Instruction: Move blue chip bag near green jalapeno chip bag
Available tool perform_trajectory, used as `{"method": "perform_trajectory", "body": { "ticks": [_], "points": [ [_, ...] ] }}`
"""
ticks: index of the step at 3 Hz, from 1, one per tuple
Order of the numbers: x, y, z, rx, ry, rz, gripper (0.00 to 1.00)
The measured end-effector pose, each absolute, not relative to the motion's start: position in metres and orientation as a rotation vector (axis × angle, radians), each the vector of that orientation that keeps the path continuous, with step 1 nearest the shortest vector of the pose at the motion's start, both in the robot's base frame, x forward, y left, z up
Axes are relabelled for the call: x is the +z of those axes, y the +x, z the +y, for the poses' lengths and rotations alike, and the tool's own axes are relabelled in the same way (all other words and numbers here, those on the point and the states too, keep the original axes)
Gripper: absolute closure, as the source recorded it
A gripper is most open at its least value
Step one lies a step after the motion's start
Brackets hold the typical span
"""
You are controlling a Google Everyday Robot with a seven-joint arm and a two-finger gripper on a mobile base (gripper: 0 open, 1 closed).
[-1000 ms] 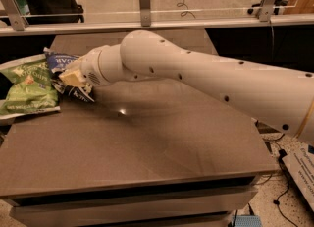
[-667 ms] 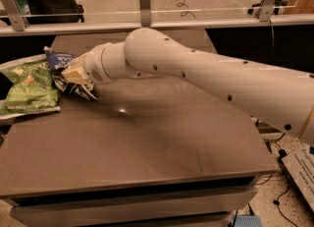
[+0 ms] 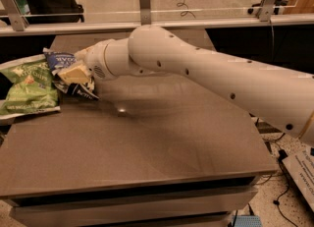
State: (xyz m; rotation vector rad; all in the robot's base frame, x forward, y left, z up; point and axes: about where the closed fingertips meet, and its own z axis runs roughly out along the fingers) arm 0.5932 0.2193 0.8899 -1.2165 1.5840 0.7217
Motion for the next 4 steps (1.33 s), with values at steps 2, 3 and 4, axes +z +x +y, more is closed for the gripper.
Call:
{"method": "perform_trajectory", "body": {
  "ticks": [2,3,4],
  "points": [
    [0.899,0.591,0.205,0.722,-1.211,1.558,0.00],
    [0.908,0.592,0.179,0.728,-1.214,1.534,0.00],
    [0.914,0.591,0.137,0.728,-1.242,1.503,0.00]
  ]
}}
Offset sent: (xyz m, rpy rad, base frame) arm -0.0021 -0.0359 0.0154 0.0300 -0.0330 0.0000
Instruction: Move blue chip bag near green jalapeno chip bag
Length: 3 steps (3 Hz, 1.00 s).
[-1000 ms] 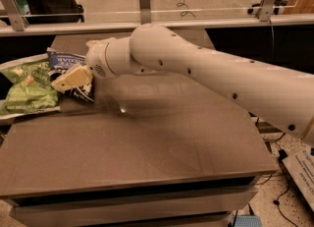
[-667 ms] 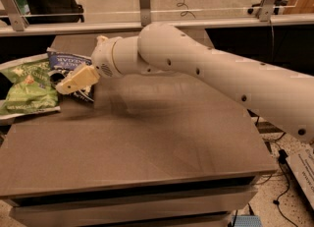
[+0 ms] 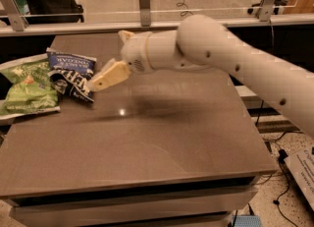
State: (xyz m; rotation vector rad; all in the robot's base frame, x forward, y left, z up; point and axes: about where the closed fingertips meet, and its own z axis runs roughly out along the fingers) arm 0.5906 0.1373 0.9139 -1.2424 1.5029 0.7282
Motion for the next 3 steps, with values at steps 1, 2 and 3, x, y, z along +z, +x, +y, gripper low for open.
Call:
{"method": "perform_trajectory", "body": {
  "ticks": [1,2,3],
  "points": [
    [0.915,0.586,0.089,0.710,-1.305,1.478,0.00],
    [0.921,0.590,0.053,0.651,-1.414,1.438,0.00],
    [0.923,0.599,0.017,0.565,-1.487,1.457,0.00]
  ]
}}
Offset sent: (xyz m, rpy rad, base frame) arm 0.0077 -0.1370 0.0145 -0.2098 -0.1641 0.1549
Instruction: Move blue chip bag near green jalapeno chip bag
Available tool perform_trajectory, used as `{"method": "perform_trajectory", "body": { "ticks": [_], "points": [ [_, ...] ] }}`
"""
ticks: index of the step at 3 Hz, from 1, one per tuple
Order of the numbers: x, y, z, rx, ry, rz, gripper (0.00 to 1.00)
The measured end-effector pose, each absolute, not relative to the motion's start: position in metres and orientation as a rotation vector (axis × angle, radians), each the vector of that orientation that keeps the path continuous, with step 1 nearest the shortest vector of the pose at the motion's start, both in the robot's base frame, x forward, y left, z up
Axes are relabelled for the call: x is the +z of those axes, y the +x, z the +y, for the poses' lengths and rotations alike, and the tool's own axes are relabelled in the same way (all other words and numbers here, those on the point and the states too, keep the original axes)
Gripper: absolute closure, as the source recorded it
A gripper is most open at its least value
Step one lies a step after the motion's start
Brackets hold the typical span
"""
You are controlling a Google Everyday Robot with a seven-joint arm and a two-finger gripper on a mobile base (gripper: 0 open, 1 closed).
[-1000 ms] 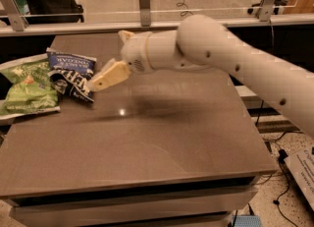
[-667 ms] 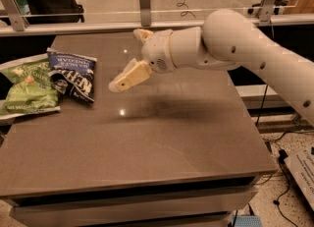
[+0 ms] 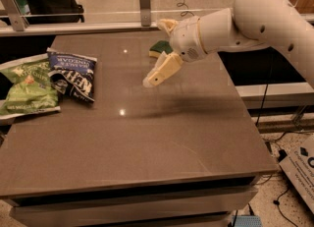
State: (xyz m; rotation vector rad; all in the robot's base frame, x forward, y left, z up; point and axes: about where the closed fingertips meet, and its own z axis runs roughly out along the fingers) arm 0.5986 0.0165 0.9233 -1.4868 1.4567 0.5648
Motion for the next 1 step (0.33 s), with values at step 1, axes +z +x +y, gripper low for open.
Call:
{"method": "perform_trajectory", "body": {
  "ticks": [1],
  "points": [
    [0.9233,0.5985,0.0166,0.565,-1.487,1.457,0.00]
  ]
}}
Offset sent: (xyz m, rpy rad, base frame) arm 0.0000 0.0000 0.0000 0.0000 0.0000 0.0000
